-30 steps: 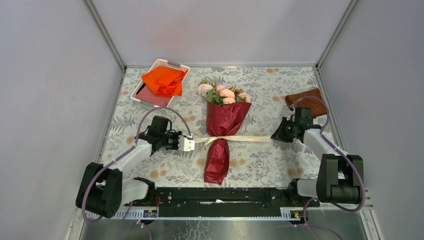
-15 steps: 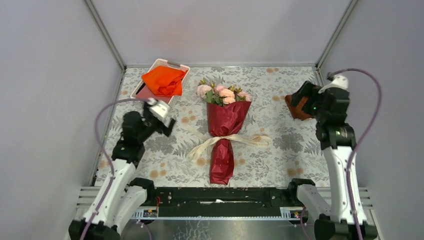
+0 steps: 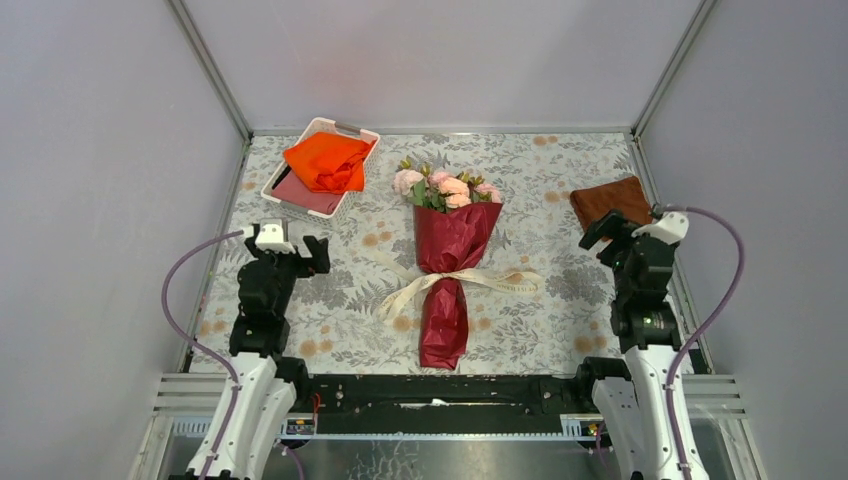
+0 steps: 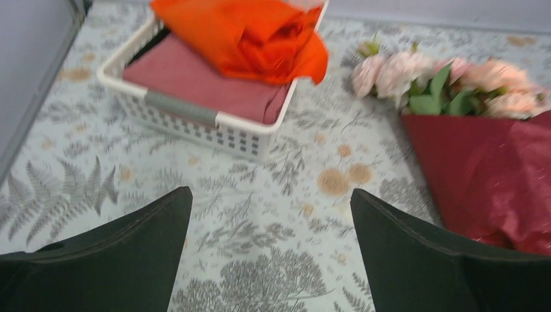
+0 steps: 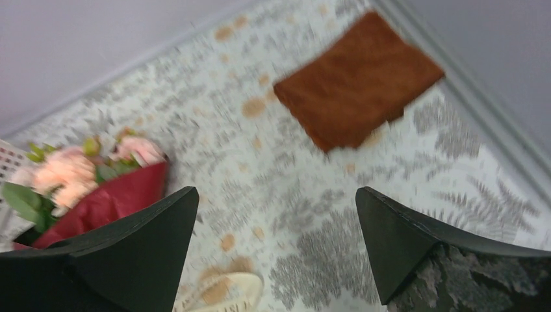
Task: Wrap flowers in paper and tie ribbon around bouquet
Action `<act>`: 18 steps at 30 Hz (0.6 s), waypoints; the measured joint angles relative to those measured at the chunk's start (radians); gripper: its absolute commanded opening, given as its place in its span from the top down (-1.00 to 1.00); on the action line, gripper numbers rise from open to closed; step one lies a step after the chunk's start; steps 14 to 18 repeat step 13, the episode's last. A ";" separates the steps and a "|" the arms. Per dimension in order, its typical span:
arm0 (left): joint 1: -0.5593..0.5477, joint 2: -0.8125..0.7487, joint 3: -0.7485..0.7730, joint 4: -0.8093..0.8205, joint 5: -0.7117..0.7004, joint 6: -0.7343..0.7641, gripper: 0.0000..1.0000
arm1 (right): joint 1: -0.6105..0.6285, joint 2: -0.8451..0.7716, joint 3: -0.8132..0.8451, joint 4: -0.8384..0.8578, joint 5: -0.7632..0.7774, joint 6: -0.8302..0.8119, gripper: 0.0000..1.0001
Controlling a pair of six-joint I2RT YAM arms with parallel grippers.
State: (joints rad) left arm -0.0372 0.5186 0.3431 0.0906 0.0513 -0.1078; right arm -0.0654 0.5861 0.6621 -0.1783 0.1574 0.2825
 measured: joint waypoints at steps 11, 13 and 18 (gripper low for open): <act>0.089 -0.050 -0.195 0.103 0.045 -0.002 -0.97 | 0.000 -0.177 -0.342 0.174 0.033 0.164 -0.99; 0.108 -0.029 -0.196 0.107 0.065 -0.002 -0.97 | 0.000 -0.194 -0.352 0.188 0.054 0.197 -0.99; 0.108 -0.029 -0.196 0.107 0.065 -0.002 -0.97 | 0.000 -0.194 -0.352 0.188 0.054 0.197 -0.99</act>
